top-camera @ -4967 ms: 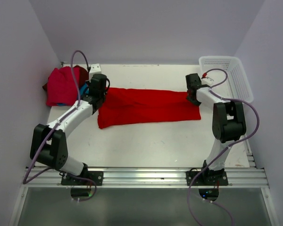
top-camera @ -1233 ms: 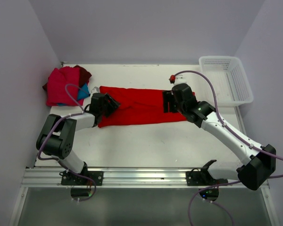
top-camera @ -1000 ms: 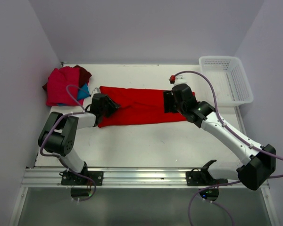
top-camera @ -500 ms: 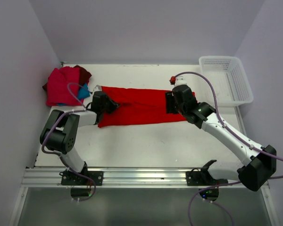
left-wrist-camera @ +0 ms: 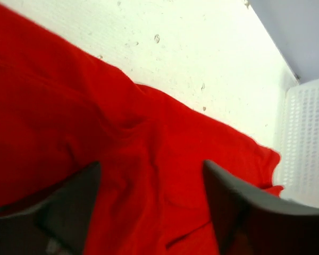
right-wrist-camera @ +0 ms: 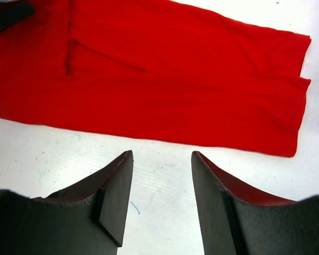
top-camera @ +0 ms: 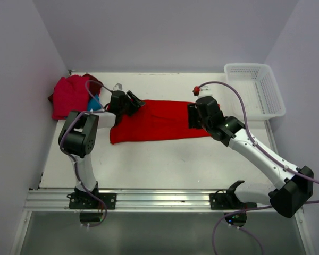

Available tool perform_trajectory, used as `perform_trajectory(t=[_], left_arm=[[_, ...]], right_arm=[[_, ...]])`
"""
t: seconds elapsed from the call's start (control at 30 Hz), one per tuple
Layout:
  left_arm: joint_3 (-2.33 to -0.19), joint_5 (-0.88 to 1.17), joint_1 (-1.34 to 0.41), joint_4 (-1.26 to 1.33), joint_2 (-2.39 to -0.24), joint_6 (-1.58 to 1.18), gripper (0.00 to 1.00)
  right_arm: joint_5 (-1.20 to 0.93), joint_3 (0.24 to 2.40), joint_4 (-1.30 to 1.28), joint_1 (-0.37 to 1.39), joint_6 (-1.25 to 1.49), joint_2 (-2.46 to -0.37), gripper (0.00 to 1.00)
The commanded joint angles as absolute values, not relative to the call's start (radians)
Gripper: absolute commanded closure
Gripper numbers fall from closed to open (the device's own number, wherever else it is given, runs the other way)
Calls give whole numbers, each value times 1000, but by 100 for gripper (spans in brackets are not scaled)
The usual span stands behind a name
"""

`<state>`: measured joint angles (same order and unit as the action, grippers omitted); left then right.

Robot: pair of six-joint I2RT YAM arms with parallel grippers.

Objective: Fold and stack the t-shirts
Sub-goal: Fold the tshirt

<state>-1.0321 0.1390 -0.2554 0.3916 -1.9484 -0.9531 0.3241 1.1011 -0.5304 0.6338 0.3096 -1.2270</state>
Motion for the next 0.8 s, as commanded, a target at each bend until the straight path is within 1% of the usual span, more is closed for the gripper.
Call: perform_trajectory(t=[0.0, 0.03, 0.17, 0.23, 0.27, 0.3, 0.33, 0.37, 0.4, 0.43, 0.53, 0.57, 0.7, 0.77], left_arm=[[-1059, 158, -253, 452, -1930, -905, 9], [-1040, 146, -258, 490, -1907, -879, 0], [-925, 109, -270, 535, -1769, -813, 0], [-902, 95, -270, 487, -1714, -801, 0], [-890, 94, -270, 459, -1703, -801, 3], [-884, 103, -268, 431, -1692, -802, 19], [-867, 115, -268, 422, -1684, -804, 33], [-824, 124, -268, 429, -1677, -811, 51], [-798, 142, -268, 458, -1654, -821, 86], [-772, 155, -270, 477, -1643, -833, 100], [-701, 189, -273, 492, -1615, -827, 100], [-683, 190, -273, 486, -1612, -821, 100], [-649, 199, -272, 468, -1598, -798, 100], [-620, 207, -272, 479, -1580, -798, 100]], right_arm=[[354, 1092, -538, 630, 302, -1183, 48], [354, 1092, -538, 630, 304, -1186, 47], [347, 1086, -526, 630, 310, -1203, 46], [348, 1078, -511, 629, 314, -1221, 48], [350, 1075, -503, 630, 316, -1230, 50], [371, 1071, -483, 627, 324, -1238, 54], [383, 1062, -473, 626, 328, -1264, 65], [400, 1060, -465, 623, 334, -1281, 74], [425, 1060, -453, 608, 351, -1301, 99], [429, 1061, -449, 595, 360, -1355, 100], [434, 1086, -428, 520, 399, -1471, 100], [442, 1097, -429, 499, 411, -1565, 100], [552, 1193, -504, 427, 489, -1765, 100], [616, 1241, -538, 408, 520, -1821, 100]])
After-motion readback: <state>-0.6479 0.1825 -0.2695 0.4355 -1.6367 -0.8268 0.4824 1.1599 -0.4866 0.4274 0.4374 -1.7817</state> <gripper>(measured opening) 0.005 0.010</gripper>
